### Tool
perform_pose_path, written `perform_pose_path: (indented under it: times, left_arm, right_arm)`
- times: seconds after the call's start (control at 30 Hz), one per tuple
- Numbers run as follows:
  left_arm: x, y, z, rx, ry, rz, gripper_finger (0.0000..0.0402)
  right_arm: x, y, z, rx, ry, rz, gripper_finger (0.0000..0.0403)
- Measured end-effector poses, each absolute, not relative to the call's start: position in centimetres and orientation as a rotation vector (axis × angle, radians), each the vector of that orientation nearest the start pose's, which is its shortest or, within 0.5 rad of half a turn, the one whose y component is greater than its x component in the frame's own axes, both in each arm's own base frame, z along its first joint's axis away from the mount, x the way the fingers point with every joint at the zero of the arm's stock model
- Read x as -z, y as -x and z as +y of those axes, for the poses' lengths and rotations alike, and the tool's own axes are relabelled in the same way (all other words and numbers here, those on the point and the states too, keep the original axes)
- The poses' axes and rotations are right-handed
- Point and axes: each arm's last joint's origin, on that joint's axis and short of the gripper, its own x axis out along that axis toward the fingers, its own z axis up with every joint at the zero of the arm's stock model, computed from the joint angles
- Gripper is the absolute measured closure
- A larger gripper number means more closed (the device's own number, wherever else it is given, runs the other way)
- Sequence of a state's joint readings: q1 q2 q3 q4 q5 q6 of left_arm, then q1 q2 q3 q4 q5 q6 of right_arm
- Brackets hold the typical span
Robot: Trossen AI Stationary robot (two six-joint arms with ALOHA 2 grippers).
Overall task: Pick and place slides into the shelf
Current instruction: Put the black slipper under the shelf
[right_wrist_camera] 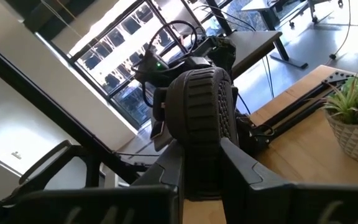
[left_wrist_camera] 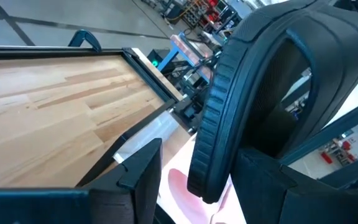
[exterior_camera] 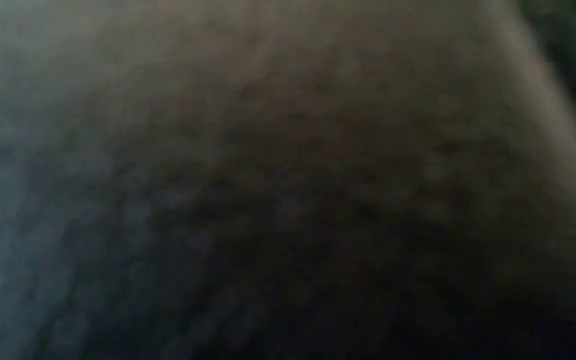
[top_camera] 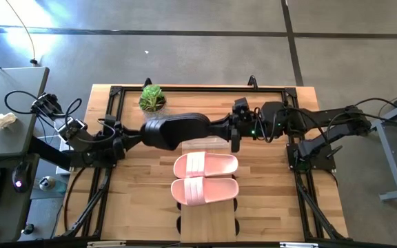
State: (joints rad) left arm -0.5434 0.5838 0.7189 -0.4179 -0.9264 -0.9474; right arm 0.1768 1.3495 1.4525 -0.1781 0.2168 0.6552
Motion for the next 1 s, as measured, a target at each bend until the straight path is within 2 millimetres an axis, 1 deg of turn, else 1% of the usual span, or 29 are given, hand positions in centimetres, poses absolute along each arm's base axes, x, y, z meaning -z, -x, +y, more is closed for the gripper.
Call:
perform_pose_path:
  times: [0.17,0.47,0.57,0.63,0.7,0.87,1.0]
  left_arm:
    - [-31.9,-11.2,-4.1,-0.44,0.752,0.005,0.0231]
    - [-32.2,-12.3,-4.7,-0.419,0.763,-0.018,0.0231]
    - [-32.3,-12.5,-4.8,-0.436,0.764,-0.043,0.0234]
    - [-32.3,-12.7,-4.9,-0.451,0.756,-0.054,0.0247]
    - [-32.6,-12.8,-4.9,-0.445,0.753,-0.071,0.0272]
    - [-33.1,-13.1,-5.1,-0.424,0.717,-0.096,0.0364]
    - [-33.2,-13.1,-5.1,-0.419,0.717,-0.105,0.0367]
  right_arm:
    - [-43.9,-29.1,4.6,0.065,-0.641,0.053,0.0364]
    - [-44.2,-29.2,4.3,0.075,-0.641,0.022,0.0364]
    - [-44.2,-29.2,4.3,0.074,-0.641,0.021,0.0364]
    - [-44.2,-29.2,4.3,0.074,-0.642,0.022,0.0364]
    - [-44.2,-29.1,4.3,0.073,-0.642,0.02,0.0364]
    - [-44.4,-29.0,4.3,0.07,-0.645,0.016,0.0364]
    - [-44.3,-29.0,4.3,0.073,-0.645,0.025,0.0364]
